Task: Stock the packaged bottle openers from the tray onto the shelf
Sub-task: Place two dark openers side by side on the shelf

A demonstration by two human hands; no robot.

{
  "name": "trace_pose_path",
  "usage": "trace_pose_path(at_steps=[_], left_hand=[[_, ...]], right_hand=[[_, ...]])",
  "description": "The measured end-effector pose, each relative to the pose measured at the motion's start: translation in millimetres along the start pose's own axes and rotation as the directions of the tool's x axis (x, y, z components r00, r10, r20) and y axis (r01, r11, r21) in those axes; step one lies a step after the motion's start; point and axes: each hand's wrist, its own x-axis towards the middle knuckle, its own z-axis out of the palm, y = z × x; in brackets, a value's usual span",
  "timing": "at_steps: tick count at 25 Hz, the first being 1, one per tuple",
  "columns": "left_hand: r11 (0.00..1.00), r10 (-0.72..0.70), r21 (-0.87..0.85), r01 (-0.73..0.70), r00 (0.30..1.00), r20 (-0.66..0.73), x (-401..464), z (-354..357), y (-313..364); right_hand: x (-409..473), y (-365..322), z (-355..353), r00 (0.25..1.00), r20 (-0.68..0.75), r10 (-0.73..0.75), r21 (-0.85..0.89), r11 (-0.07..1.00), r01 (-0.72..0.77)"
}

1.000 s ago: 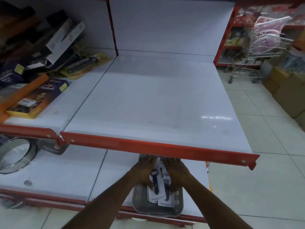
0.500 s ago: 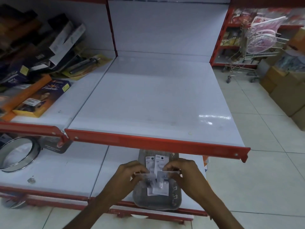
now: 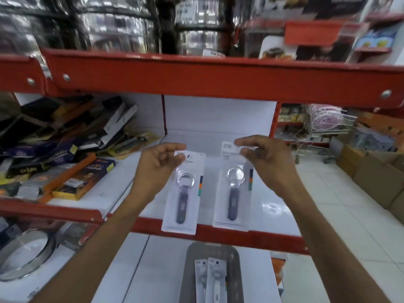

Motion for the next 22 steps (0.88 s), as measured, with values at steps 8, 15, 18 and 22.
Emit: trace_pose_path(at_steps=[8, 15, 18, 22], left_hand=[[0.838, -0.082, 0.544, -0.053, 0.972, 0.221, 54.5, 18.7, -106.0], [0.750, -0.394, 0.635, -0.187, 0.644, 0.655, 36.3, -19.0, -93.0], [0.754, -0.334, 0.616, -0.230, 0.672, 0.660, 26.2, -15.5, -92.3], [0.752, -0.299, 0.609, -0.251, 0.694, 0.655, 18.5, -10.6, -88.4]], right_hand=[[42.7, 98.2, 61.1, 0.946, 0.291, 0.142, -0.336, 0.941, -0.037], [6.8, 85.0, 43.7, 0.706, 0.632, 0.319, -0.528, 0.844, 0.092], [-3.9, 83.3, 46.4, 0.753, 0.589, 0.293, -0.517, 0.853, 0.073], [-12.8, 80.3, 52.1, 0.779, 0.577, 0.244, -0.540, 0.830, 0.141]])
